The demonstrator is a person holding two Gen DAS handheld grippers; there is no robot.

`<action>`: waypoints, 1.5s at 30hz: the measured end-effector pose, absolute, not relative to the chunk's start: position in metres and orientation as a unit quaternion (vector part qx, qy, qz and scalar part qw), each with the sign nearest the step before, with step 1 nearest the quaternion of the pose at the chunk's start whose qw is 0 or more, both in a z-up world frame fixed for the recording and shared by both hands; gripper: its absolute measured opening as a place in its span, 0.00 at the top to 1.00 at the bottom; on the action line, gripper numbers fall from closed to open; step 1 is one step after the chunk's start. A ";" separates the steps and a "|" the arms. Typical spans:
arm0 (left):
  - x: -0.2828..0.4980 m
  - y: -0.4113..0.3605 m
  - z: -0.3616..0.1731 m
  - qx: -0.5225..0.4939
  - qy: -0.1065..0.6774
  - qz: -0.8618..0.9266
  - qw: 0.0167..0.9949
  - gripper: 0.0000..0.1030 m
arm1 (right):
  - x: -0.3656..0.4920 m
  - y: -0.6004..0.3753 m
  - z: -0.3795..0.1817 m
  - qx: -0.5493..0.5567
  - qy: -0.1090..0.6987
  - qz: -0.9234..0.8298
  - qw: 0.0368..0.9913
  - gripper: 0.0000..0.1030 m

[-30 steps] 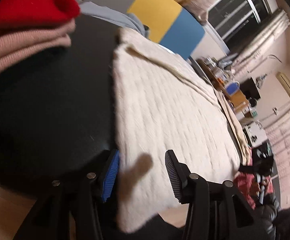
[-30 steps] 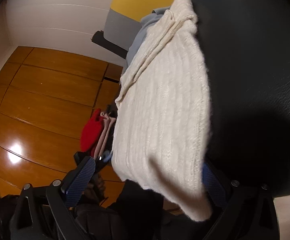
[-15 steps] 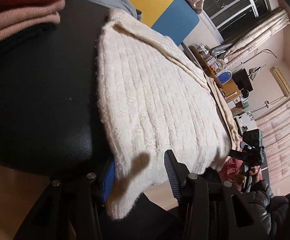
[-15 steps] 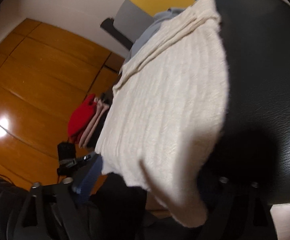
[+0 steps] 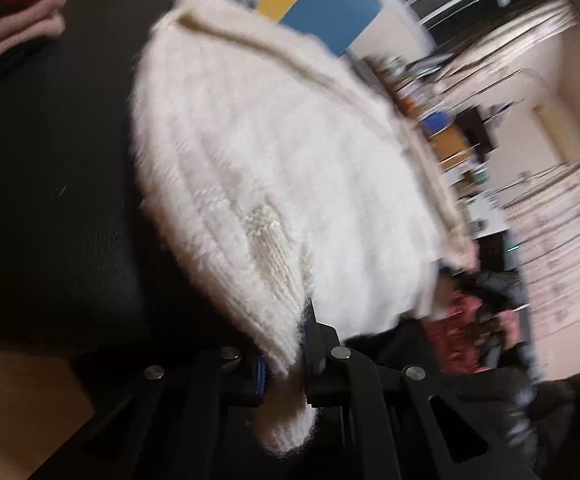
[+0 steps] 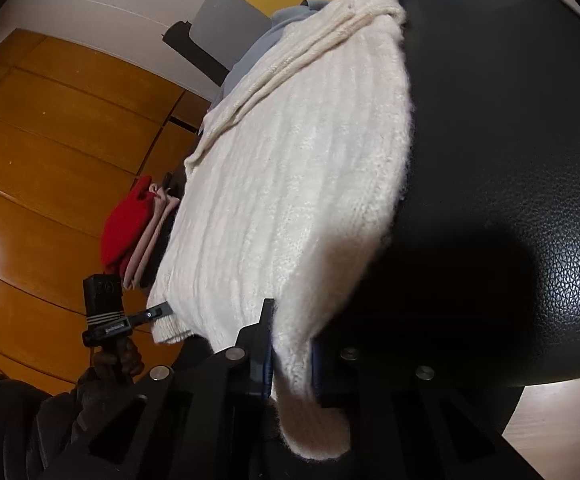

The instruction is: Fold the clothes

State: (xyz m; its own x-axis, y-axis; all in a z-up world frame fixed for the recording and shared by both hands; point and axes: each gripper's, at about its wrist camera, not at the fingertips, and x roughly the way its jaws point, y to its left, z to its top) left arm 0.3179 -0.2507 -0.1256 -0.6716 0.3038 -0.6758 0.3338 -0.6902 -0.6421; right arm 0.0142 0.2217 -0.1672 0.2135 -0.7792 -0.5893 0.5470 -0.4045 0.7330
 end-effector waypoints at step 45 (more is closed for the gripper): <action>0.136 -0.446 -0.154 0.227 0.497 -0.833 0.088 0.90 | -0.194 0.094 -0.169 0.496 -0.275 -0.667 0.484 0.95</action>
